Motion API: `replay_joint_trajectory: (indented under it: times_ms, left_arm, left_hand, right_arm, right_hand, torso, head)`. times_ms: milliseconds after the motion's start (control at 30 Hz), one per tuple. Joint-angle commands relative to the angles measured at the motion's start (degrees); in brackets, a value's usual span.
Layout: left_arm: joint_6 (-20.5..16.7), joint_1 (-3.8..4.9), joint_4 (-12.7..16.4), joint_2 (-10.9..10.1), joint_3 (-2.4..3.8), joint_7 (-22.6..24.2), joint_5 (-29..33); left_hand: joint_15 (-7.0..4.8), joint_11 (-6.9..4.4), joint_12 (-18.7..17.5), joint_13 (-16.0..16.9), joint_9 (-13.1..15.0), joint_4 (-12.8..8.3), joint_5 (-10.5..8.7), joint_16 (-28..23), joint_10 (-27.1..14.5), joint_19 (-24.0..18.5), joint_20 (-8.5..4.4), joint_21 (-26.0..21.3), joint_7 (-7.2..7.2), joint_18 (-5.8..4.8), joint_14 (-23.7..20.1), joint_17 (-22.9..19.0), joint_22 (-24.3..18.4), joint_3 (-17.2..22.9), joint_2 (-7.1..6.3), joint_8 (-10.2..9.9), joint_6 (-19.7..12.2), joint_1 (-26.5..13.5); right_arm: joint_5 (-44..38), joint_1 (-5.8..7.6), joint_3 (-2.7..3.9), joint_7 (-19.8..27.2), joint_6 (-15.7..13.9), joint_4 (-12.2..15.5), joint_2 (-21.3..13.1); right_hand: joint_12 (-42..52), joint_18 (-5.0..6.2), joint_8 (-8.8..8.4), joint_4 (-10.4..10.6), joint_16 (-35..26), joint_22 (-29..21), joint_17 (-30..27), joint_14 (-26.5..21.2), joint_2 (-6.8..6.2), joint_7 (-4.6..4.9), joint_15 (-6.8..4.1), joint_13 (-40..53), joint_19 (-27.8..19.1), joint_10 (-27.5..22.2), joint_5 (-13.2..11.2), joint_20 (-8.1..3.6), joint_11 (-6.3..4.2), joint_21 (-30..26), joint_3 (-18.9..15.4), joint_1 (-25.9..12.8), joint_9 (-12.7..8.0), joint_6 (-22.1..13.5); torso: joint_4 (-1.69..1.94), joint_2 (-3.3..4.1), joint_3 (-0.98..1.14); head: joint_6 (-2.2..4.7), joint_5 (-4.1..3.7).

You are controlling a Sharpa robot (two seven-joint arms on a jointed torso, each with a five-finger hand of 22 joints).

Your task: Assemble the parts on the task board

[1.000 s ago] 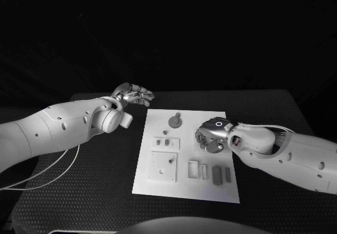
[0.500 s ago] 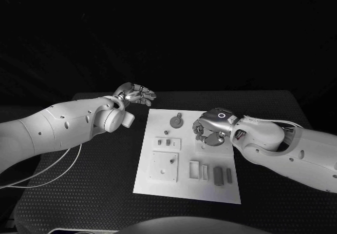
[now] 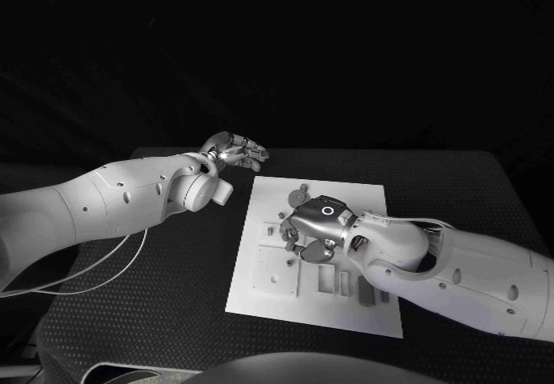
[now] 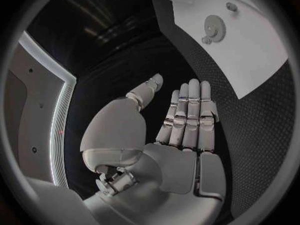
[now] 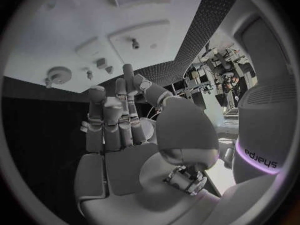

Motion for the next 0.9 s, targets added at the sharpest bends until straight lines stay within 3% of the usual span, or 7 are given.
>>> replay_joint_trajectory:
  times_ms: [33,300,400,467,900]
  left_arm:
    - [0.2,0.08,0.0,0.3,0.04,0.8,0.3]
    - [0.3,0.09,-0.1,1.1,0.05,0.7,0.3]
    - [0.1,0.1,0.0,1.1,0.05,0.5,0.3]
    - [0.1,0.1,0.0,1.2,0.05,0.5,0.4]
    - [0.2,0.11,0.0,1.2,0.05,0.5,0.4]
  left_hand:
    - [0.08,-0.33,0.2,-0.1,-0.1,-0.1,-0.09,-0.2,0.0,0.1,0.28,0.1,-0.2,0.23,0.3,0.1,-0.1,-0.1,0.03,0.3,-0.1,0.3]
    - [0.08,-0.33,0.2,-0.1,-0.1,-0.1,-0.09,-0.3,0.0,0.1,0.3,0.1,-0.2,0.22,0.3,0.2,-0.1,-0.1,0.04,0.3,-0.1,0.2]
    - [0.09,-0.32,0.2,-0.1,-0.1,-0.1,-0.09,-0.3,0.0,0.1,0.3,0.1,-0.19,0.22,0.3,0.2,-0.1,-0.2,0.04,0.3,-0.1,0.2]
    - [0.1,-0.32,0.2,-0.1,-0.1,-0.1,-0.09,-0.3,0.0,0.1,0.3,0.1,-0.19,0.22,0.3,0.2,-0.1,-0.2,0.02,0.3,-0.1,0.2]
    - [0.11,-0.32,0.2,-0.1,-0.1,-0.1,-0.09,-0.4,0.0,0.1,0.3,0.1,-0.19,0.22,0.3,0.3,-0.2,-0.2,0.0,0.3,-0.1,0.2]
  right_arm:
    - [-1.0,-0.76,-0.2,1.0,-0.2,0.1,1.4]
    - [-1.3,-2.76,-0.92,0.8,2.0,-2.7,5.2]
    - [-1.6,-3.07,-1.65,0.8,2.0,-3.8,6.3]
    - [-2.0,-3.3,-1.87,0.8,2.4,-4.2,6.7]
    - [-2.3,-3.71,-2.65,0.9,3.2,-5.1,7.3]
  right_hand:
    - [0.1,2.13,0.23,0.1,0.1,1.1,-0.1,0.0,0.94,-0.01,-0.48,0.1,0.1,0.2,0.2,-0.36,-0.01,0.3,0.0,1.4,1.0,0.2]
    - [0.0,2.13,0.15,0.1,0.0,1.1,-0.1,-0.1,1.1,0.05,-0.46,0.2,0.0,0.1,0.2,-0.34,0.02,0.3,0.0,1.3,1.0,0.1]
    - [0.0,2.13,0.14,0.1,0.0,1.1,-0.1,-0.1,1.11,0.05,-0.46,0.2,0.0,0.1,0.2,-0.34,0.02,0.2,0.0,1.3,1.0,0.0]
    - [0.0,2.13,0.13,0.1,0.0,1.1,-0.1,-0.1,1.12,0.06,-0.46,0.2,0.0,0.0,0.2,-0.35,0.02,0.2,0.0,1.4,1.0,0.0]
    - [0.0,2.13,0.12,0.1,0.0,1.1,-0.1,-0.1,1.13,0.07,-0.45,0.3,0.0,0.0,0.2,-0.35,0.02,0.2,0.0,1.4,1.1,0.0]
  torso:
    - [0.05,0.02,-0.08]
    - [0.19,0.03,-0.2]
    - [0.28,0.05,-0.2]
    - [0.12,0.07,-0.16]
    - [0.08,0.02,-0.02]
  head:
    - [-0.2,0.72]
    - [-0.25,1.04]
    - [-0.53,1.06]
    - [-0.51,1.32]
    - [-1.06,1.51]
